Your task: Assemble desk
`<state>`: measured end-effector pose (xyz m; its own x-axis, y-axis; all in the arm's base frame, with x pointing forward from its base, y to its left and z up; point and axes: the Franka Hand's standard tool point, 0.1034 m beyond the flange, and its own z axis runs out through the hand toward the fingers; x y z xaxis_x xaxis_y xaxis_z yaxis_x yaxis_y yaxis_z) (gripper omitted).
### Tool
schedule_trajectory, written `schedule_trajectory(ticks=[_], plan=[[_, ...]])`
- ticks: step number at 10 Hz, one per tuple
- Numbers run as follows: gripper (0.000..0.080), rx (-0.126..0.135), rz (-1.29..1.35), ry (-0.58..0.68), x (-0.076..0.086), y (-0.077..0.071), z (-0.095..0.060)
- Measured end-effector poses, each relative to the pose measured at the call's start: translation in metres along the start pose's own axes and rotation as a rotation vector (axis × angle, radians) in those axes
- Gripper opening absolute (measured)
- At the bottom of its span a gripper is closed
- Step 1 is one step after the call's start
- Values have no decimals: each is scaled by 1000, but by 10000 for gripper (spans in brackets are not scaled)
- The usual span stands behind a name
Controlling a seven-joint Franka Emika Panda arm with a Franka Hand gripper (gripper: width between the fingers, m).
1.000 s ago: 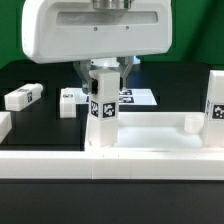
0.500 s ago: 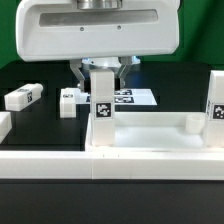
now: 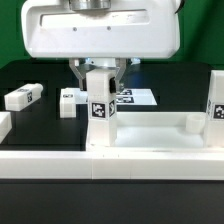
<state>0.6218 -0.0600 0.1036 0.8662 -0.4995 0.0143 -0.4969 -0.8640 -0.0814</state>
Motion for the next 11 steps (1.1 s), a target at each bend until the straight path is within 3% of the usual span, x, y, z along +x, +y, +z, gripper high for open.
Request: schedule_trajectory(ticks=[4, 7, 9, 11], plan=[[290, -2, 484, -3, -2, -4, 0], [300, 0, 460, -3, -2, -4, 0], [607, -6, 298, -6, -2, -3, 1], [636, -7, 119, -6, -3, -4, 1]])
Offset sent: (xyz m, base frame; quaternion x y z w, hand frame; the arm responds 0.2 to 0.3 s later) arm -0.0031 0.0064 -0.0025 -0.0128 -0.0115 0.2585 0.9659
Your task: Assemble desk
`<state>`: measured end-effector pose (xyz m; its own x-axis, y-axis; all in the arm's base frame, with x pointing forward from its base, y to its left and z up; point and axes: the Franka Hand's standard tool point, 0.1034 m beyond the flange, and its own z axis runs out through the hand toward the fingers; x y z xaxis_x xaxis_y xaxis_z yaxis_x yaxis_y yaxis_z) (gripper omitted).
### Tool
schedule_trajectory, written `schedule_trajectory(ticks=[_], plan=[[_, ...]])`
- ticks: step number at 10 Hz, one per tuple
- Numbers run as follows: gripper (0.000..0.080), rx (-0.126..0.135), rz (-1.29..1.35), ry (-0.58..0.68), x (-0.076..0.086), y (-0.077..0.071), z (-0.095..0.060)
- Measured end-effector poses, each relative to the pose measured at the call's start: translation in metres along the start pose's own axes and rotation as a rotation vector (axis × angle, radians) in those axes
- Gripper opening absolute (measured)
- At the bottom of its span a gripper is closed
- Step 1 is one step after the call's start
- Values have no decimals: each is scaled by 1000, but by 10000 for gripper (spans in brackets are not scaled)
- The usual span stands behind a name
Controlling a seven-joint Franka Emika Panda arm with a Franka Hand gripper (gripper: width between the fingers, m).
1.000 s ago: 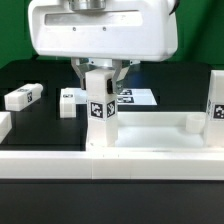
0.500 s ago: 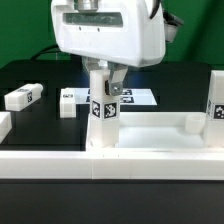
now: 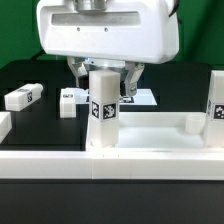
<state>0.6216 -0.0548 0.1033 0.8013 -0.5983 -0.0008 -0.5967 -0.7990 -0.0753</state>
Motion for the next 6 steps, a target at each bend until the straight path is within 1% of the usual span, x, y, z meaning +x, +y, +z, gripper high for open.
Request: schedule_trajectory(ticks=[1, 2, 4, 6], plan=[[647, -8, -141, 2, 0, 1, 0], [647, -11, -199, 3, 0, 0, 0], [649, -40, -468, 7, 3, 0, -1], [649, -46, -630, -1, 3, 2, 1]])
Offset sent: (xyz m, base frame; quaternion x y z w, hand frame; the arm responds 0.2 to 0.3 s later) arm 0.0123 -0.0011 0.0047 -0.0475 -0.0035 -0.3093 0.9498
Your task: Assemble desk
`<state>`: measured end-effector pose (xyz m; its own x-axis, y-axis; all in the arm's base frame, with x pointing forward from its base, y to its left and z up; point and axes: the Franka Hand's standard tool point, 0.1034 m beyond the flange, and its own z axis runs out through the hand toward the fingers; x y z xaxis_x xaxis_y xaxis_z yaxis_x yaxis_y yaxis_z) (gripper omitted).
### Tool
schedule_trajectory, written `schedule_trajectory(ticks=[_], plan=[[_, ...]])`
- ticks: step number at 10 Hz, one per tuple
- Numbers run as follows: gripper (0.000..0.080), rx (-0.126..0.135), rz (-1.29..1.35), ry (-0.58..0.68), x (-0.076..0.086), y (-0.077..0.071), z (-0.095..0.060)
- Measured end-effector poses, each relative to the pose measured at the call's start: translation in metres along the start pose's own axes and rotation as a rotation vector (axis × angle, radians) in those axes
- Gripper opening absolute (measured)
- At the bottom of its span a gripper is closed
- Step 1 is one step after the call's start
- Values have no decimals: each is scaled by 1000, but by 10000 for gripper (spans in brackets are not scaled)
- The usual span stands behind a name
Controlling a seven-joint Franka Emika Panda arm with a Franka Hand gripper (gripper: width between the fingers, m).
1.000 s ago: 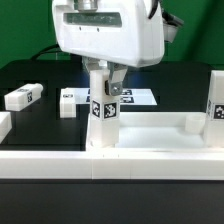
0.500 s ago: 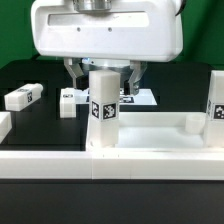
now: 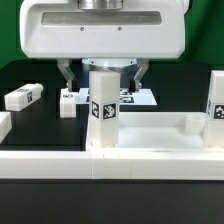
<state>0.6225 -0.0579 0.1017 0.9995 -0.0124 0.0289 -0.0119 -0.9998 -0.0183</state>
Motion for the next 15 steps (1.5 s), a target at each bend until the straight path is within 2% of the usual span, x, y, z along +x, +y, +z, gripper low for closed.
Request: schedule_trajectory(ticks=[1, 3, 5, 7, 8, 9, 12, 14, 15], plan=[[649, -1, -82, 0, 0, 0, 0], [649, -20, -207, -4, 1, -3, -1], [649, -21, -320, -5, 1, -3, -1], [398, -21, -341, -6, 1, -3, -1], [398, -20, -340, -5, 1, -3, -1], [288, -20, -340, -5, 1, -3, -1], [288, -16, -314, -4, 1, -3, -1], [288, 20, -157, 4, 0, 2, -1], [288, 30, -43, 6, 0, 2, -1]])
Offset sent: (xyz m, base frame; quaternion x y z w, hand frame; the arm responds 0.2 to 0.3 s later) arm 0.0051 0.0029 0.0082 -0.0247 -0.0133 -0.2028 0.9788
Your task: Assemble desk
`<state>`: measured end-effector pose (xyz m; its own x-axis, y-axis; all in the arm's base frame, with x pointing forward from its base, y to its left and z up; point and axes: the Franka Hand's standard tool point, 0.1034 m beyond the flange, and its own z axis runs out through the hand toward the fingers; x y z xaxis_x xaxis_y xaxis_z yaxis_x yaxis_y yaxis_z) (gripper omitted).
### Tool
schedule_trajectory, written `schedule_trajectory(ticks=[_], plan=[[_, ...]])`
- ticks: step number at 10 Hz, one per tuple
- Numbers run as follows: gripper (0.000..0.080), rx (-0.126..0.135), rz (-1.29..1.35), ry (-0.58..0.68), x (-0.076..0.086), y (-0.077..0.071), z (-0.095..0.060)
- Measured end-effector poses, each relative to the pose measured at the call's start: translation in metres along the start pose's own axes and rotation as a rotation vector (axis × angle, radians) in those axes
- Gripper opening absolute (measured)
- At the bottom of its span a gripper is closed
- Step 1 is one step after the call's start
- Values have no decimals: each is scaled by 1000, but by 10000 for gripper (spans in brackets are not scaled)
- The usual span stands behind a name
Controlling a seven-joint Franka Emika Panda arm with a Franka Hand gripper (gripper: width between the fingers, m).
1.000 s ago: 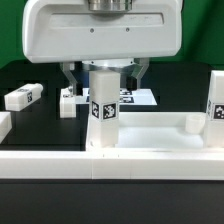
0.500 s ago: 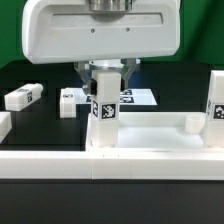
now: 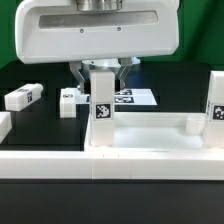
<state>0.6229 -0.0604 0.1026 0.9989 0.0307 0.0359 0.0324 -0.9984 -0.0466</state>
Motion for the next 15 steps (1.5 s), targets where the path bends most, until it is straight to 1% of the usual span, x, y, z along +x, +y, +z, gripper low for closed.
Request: schedule_trajectory(ticks=[1, 2, 6, 8, 10, 12, 13, 14, 15], plan=[[288, 7, 98, 3, 0, 1, 0], [288, 7, 177, 3, 0, 2, 0], [299, 2, 472, -3, -2, 1, 1], [311, -4, 536, -2, -2, 1, 0], [321, -20, 576, -4, -3, 2, 0], [324, -20, 570, -4, -3, 3, 0], [482, -21, 570, -4, -3, 3, 1], [592, -20, 570, -4, -3, 3, 1], [592, -16, 599, -2, -4, 1, -4]])
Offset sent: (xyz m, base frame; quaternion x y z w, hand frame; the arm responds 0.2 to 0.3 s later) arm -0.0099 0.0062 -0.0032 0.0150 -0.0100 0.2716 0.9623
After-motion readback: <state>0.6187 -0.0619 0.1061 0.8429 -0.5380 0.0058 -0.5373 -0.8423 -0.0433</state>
